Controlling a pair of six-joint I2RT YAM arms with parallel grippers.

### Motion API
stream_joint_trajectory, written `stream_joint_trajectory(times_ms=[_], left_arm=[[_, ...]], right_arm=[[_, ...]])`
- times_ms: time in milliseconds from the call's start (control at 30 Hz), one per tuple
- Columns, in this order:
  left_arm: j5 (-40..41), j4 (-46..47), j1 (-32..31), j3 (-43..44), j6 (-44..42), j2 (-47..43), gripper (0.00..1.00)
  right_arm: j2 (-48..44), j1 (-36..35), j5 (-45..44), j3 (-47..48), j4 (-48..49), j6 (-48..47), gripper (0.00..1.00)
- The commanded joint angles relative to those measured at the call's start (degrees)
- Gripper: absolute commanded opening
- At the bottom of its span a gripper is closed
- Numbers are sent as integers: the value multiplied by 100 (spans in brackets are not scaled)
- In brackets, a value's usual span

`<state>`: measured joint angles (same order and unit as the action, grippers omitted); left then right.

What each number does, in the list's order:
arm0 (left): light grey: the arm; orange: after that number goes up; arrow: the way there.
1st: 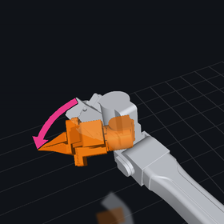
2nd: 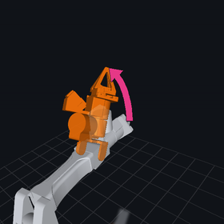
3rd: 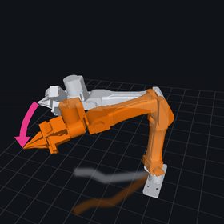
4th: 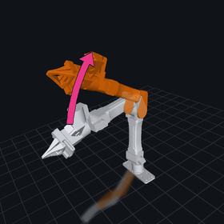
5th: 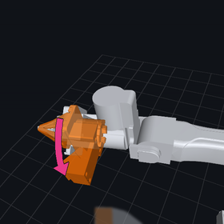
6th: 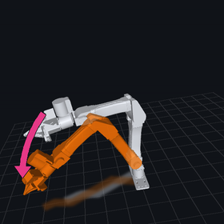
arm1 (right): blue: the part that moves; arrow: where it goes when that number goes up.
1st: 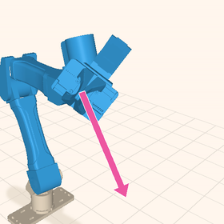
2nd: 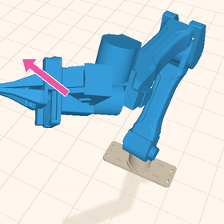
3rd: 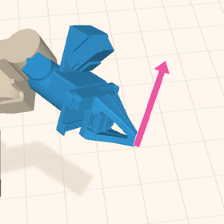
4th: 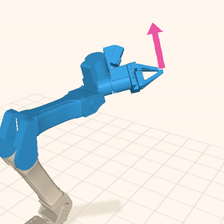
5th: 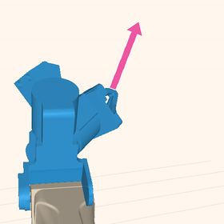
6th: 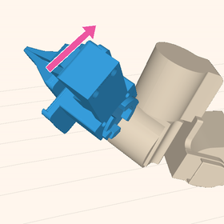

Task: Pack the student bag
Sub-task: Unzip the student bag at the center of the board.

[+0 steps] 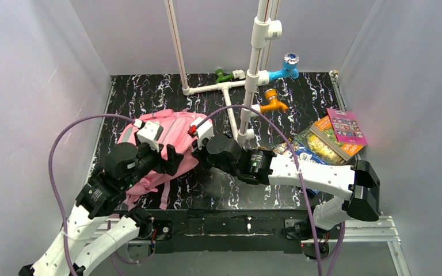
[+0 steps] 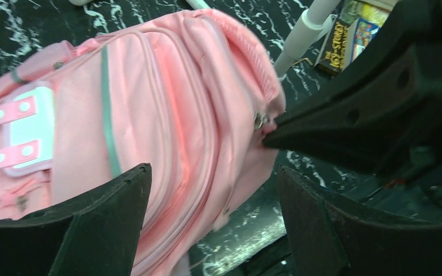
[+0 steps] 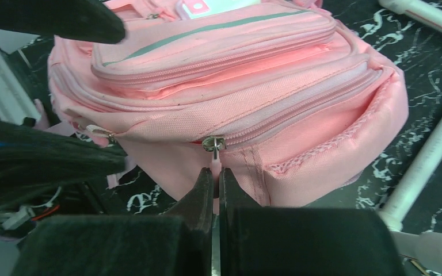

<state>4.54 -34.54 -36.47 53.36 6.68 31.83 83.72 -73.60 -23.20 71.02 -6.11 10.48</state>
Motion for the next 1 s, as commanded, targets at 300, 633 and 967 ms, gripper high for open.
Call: stream_joint_trajectory(times_ms=[300,633,967], left_arm=[[-151,244,8,-25,366,639,32],[-410,97,8,-469,150,254,6],[471,-781,8,-493,-1349,-120,0]], right_arm=[[-234,-14,506,125,678,470,1],[-343,-14,126,83,698,369,1],[-715,248,-1692,373,-773,-275,1]])
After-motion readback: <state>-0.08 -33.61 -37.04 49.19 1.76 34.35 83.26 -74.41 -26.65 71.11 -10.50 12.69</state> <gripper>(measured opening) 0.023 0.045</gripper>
